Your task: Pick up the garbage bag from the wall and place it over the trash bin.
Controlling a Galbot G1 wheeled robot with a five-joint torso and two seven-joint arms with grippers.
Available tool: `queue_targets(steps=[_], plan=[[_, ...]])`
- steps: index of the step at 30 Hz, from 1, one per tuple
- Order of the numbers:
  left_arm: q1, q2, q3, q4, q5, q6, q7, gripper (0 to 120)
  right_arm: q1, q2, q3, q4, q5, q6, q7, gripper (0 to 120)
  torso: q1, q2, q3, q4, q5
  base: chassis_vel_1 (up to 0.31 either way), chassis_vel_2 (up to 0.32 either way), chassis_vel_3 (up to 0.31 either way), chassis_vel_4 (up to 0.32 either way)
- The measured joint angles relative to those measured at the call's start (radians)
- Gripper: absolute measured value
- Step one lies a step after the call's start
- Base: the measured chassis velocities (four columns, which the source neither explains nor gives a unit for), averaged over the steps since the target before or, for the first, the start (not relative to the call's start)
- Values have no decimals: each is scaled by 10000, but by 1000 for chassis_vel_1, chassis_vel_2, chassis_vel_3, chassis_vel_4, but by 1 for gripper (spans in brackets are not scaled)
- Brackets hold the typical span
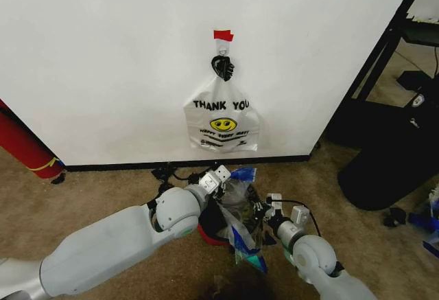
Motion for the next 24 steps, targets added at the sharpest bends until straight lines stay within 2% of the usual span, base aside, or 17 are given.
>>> queue_targets(steps=[7, 11, 16, 24], plan=[[809, 292, -652, -186, 1500, -695, 330, 0, -400, 168, 185, 542, 8, 747, 535, 0, 0, 0, -1, -2, -3, 0, 0, 0, 0], [1232, 435, -1057, -349, 1943, -923, 421, 0, -613, 92, 418, 802, -88, 853, 497, 0, -1, 0, -2, -4, -4, 0, 0, 0, 0], [1634, 531, -1529, -392, 2296, -1152, 501, 0, -842, -87, 718, 941, -312, 1095, -31, 0, -1, 0, -3, -4, -4, 0, 0, 0, 0], [2122, 732, -2250, -216, 2677, -1524, 656, 0, -1244, -619, 1354, 895, -725, 1413, -1683, 0, -1, 0, -3, -5, -3, 0, 0, 0, 0]])
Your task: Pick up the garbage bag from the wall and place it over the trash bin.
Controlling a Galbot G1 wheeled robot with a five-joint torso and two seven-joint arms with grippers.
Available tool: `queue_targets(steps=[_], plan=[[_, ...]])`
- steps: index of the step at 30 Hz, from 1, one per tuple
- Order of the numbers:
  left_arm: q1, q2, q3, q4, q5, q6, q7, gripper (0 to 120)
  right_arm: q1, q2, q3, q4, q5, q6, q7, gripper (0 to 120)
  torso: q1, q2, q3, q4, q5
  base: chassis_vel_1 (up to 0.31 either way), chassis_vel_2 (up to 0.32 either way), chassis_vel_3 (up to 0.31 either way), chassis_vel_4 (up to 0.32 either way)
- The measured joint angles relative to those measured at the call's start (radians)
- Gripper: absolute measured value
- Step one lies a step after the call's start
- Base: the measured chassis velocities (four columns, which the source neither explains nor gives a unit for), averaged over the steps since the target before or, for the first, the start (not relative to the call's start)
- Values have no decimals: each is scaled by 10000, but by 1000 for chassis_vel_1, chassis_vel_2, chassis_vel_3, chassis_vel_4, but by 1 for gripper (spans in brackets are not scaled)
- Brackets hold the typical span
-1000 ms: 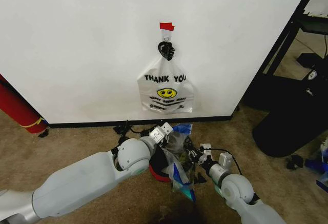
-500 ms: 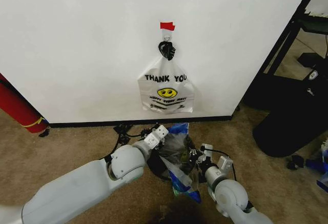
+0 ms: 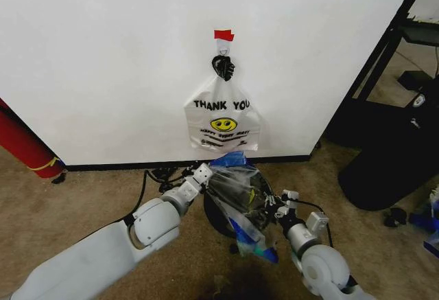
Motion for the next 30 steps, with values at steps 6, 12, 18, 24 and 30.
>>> queue_targets(steps=[6, 12, 18, 24, 30], plan=[[769, 45, -729, 69, 248, -531, 522, 0, 5, -73, 158, -145, 233, 461, -757, 0, 0, 0, 0, 2, -1, 0, 0, 0, 0], [1457, 49, -1390, 86, 306, -1207, 1540, 0, 92, 119, 100, -400, 719, 992, -1057, 0, 0, 0, -1, 1, 0, 0, 0, 0, 0], [1997, 29, -1914, 51, 164, -2119, 1860, 0, 242, 414, 76, -675, 1050, 1331, -1217, 0, 0, 0, 0, 1, -1, 0, 0, 0, 0], [2737, -63, -2719, 249, -205, -3533, 1814, 22, 383, 802, 48, -1080, 1034, 1374, -965, 0, 0, 0, 0, 1, -2, 0, 0, 0, 0], [3543, -351, -3632, 228, -767, -4654, 1379, 41, 390, 1092, 150, -1471, 855, 1744, -734, 0, 0, 0, 0, 1, -2, 0, 0, 0, 0]])
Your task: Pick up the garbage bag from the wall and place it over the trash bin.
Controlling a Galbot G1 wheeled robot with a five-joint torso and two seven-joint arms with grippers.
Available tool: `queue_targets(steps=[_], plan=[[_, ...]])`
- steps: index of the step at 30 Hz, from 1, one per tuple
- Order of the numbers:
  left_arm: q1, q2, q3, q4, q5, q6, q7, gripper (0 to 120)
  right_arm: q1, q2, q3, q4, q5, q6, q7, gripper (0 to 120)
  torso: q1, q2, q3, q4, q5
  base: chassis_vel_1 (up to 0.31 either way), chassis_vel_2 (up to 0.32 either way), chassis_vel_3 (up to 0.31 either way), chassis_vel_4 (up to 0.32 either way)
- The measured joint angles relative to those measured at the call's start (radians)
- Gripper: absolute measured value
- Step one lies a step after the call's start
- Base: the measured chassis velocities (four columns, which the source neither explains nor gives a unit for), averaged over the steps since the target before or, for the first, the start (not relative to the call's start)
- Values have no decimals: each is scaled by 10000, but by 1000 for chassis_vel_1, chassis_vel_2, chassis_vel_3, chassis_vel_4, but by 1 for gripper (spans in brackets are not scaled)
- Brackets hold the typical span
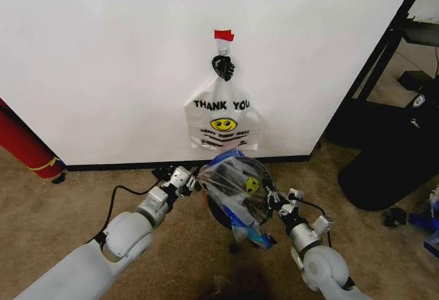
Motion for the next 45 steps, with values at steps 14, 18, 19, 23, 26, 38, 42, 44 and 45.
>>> queue_targets(steps=[14, 18, 19, 23, 26, 38, 42, 44, 45], plan=[[2531, -1347, -327, -1376, -681, -1469, -105, 91, 80, 326, 46, -99, -376, 1139, 608, 0, -1, 1, -1, 4, 2, 0, 0, 0, 0], [2901, -1995, -190, -1766, -1057, -1178, -12, 100, 94, 436, 46, -163, -897, 1554, 534, 0, -1, 3, -1, -2, 3, 0, 0, 0, 0], [3010, -2165, -162, -1854, -1200, -1074, -12, 100, 110, 469, 36, -190, -1015, 1632, 505, 0, -1, 2, -1, -2, 3, 0, 0, 0, 0], [3303, -2607, -55, -1973, -1464, -889, -18, 100, 132, 521, 4, -255, -1251, 1769, 362, 0, -1, 3, -1, 2, 3, 0, 0, 0, 0], [3513, -2966, 28, -1963, -1423, -880, -65, 100, 129, 602, 2, -450, -1436, 1823, 244, 0, -1, 3, -1, 0, 3, 0, 0, 0, 0], [3483, -3397, 29, -1819, -2651, 39, -1377, 100, 211, 1039, 164, -868, -1532, 1993, 153, 0, 0, 3, 0, 0, 3, 0, 0, 0, 0], [3598, -3416, 1, -1886, -2732, 131, -1384, 100, 192, 1028, 210, -874, -1513, 2009, 152, 0, 0, 2, 0, -1, 3, 0, 0, 0, 0], [3717, -3457, -19, -1914, -2712, 141, -1386, 100, 191, 998, 221, -870, -1504, 2011, 157, 0, 0, 2, 0, 0, 2, 0, 0, 0, 0], [3832, -3492, -25, -1935, -2652, 143, -1393, 100, 183, 969, 219, -842, -1504, 2011, 158, 0, 0, 2, 0, 0, 3, 0, 0, 0, 0]])
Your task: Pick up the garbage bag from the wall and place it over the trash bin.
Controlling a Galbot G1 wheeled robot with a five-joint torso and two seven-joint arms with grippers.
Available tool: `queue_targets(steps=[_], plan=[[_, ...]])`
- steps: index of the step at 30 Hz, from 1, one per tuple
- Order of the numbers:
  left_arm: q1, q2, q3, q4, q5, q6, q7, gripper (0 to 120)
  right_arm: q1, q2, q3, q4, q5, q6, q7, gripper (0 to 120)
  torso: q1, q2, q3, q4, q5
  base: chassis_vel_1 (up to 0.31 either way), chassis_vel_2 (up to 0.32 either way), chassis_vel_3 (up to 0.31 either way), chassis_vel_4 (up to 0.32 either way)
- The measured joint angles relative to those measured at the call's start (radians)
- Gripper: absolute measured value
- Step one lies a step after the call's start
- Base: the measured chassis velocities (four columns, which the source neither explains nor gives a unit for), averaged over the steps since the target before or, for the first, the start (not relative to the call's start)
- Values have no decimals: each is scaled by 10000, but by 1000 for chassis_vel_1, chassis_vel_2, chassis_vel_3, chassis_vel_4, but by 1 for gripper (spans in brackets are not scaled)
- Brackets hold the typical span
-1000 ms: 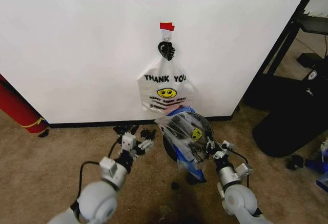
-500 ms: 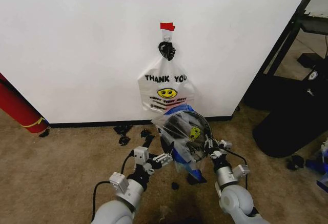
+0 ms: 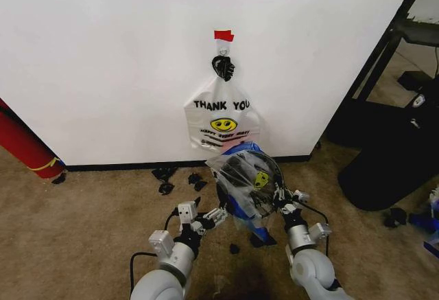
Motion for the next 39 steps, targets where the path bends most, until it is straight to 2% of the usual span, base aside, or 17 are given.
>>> queue_targets(steps=[7, 16, 24, 29, 33, 39], plan=[[628, -85, -60, -125, 438, -33, -44, 100, -84, -45, -92, 133, -67, -6, -13, 0, 0, -2, 0, 0, -1, 0, 0, 0, 0], [1400, -88, -216, -820, 656, -36, -92, 100, -233, 58, -131, 319, -208, -14, -31, 0, 0, -2, -1, 0, -1, 0, 0, 0, 0], [1712, -294, -121, -955, 794, -93, -5, 100, -227, 124, -89, 236, -220, 6, -32, 0, 0, -1, 0, 0, -2, 0, 0, 0, 0], [1913, -316, -91, -1010, 794, -452, 1020, 100, -167, 115, -126, 186, -223, 79, -69, 0, 0, -1, 0, -1, -2, 0, 0, 0, 0], [2203, -292, 105, -595, 1005, -988, 2108, 100, -28, 219, -204, -38, -239, 308, -126, 0, 0, -2, 0, 1, -2, 0, 0, 0, 0], [2063, -317, 344, -254, 1186, -1055, 2332, 100, 139, 314, -249, -213, -493, 595, -229, 0, 0, -1, 0, 0, -1, 0, 0, 0, 0]])
